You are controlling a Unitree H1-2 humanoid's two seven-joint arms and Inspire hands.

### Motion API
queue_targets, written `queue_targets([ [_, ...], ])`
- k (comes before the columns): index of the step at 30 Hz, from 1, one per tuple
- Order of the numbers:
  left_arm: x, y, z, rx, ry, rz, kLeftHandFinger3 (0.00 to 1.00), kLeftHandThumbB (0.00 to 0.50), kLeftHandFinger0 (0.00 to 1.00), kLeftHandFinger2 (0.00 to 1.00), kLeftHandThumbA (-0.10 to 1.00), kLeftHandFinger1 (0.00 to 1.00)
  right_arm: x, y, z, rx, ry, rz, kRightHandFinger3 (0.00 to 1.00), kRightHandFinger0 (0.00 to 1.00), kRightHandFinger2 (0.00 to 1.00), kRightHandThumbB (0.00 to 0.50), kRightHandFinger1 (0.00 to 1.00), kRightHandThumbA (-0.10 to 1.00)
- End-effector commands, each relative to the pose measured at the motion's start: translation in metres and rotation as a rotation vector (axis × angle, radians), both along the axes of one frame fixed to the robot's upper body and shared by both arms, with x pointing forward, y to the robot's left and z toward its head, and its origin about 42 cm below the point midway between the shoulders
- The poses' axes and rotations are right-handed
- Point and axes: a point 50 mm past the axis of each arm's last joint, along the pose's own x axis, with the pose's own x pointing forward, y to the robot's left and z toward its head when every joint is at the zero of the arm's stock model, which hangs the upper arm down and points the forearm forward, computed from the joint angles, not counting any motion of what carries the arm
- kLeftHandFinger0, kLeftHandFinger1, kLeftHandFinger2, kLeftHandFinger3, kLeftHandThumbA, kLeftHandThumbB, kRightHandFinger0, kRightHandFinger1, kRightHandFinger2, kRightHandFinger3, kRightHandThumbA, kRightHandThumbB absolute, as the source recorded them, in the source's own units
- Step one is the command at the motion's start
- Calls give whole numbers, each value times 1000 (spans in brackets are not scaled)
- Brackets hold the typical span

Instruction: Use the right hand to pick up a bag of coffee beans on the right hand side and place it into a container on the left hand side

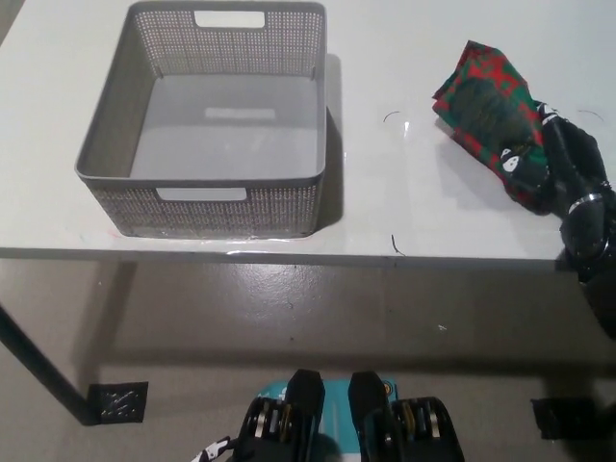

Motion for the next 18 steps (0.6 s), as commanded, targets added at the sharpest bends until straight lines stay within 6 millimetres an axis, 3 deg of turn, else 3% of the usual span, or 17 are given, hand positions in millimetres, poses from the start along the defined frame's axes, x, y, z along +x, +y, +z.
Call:
queue_targets([
  [1, -3, -1, 8, -11, -37, -19, 1000, 335, 1000, 1000, 1000, 1000, 16, 20, 74, 80, -209, 50, 983, 131, 956, 171, 582, -100],
  [4, -3, -1, 6, -15, -38, -17, 1000, 322, 1000, 1000, 1000, 1000, 17, 30, 106, 98, -266, 83, 901, 35, 894, 178, 504, -100],
  [5, -1, -1, 7, -9, -40, -16, 1000, 320, 1000, 1000, 1000, 1000, 17, 38, 125, 105, -312, 104, 814, 1, 828, 194, 434, -100],
  [8, 0, -1, 9, -8, -42, -17, 1000, 331, 1000, 1000, 1000, 1000, 11, 54, 155, 115, -383, 146, 722, 0, 778, 197, 379, -100],
  [9, 0, -1, 9, -9, -42, -17, 1000, 331, 1000, 1000, 1000, 1000, 8, 60, 164, 119, -394, 157, 721, 43, 808, 225, 427, -100],
  [10, 0, -1, 9, -10, -42, -17, 1000, 331, 1000, 1000, 1000, 1000, 5, 65, 172, 122, -396, 163, 692, 47, 749, 229, 404, -100],
  [11, 1, -1, 9, -9, -40, -18, 1000, 333, 1000, 1000, 1000, 1000, 4, 68, 176, 126, -399, 167, 611, 1, 614, 228, 312, -100],
  [13, 0, -1, 9, -5, -46, -24, 1000, 327, 1000, 1000, 1000, 1000, 0, 80, 192, 146, -439, 219, 490, 0, 470, 211, 184, -100],
  [16, -1, -2, 8, -6, -37, -24, 1000, 330, 1000, 1000, 1000, 1000, -4, 93, 202, 142, -434, 219, 690, 0, 651, 184, 216, -100],
  [18, -2, -2, 8, -6, -35, -24, 1000, 321, 1000, 1000, 1000, 1000, -5, 103, 211, 139, -443, 237, 916, 15, 861, 175, 388, -100],
])
